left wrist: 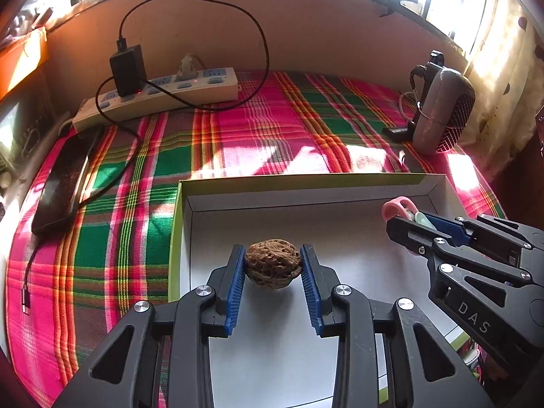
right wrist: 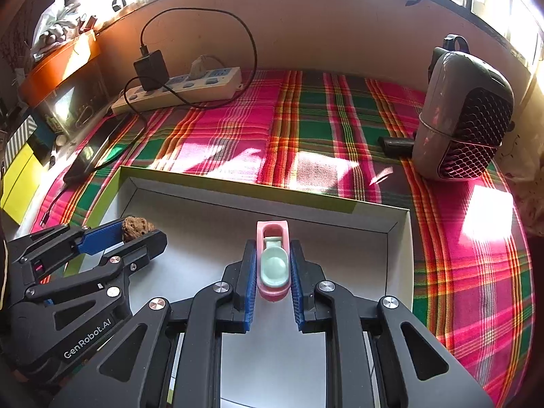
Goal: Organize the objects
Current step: 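Carry the walnut in the left tool while right tool carries clip over the box, then open the right tool to drop the clip while left tool releases walnut in box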
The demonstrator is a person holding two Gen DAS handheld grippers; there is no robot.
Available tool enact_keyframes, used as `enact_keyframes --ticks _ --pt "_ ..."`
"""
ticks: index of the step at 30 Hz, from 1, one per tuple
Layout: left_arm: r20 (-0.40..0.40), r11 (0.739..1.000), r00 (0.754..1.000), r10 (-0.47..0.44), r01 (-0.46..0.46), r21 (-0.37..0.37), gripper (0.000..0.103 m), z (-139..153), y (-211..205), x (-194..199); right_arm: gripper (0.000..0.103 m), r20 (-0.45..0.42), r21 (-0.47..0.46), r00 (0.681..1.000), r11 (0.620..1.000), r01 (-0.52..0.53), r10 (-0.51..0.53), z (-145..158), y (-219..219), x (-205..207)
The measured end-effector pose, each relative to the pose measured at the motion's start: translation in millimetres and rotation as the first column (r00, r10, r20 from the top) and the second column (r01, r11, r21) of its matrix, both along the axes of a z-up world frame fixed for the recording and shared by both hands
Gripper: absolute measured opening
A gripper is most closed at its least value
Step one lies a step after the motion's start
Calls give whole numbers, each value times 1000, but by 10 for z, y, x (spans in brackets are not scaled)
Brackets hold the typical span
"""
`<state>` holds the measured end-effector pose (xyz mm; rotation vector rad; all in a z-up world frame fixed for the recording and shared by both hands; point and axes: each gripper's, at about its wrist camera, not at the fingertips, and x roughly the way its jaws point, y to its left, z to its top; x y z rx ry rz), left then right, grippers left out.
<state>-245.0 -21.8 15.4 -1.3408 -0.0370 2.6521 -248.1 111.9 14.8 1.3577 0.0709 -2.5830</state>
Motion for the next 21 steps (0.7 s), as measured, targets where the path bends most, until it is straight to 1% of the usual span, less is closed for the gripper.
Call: enact_keyframes --ticks 3,6,9,18,21 --pt "-3 1000 1000 1 -1 -4 30 2 1 -14 19 -2 2 1000 1000 5 -5 -9 7 -23" --pt "-1 1000 1000 1 -1 -23 30 -9 22 -28 19 -1 6 1000 1000 11 -11 -22 -2 -41" --pt "1 1000 1000 1 -1 -19 30 -9 21 -37 19 2 9 1000 1000 13 -13 -33 -4 -45" --pt "3 999 1000 7 -7 -54 30 -23 54 -52 19 18 14 1000 1000 20 -20 -76 9 -72" --pt "5 999 1000 6 -6 -53 30 -24 50 -56 19 22 18 999 999 30 -30 -91 19 -75"
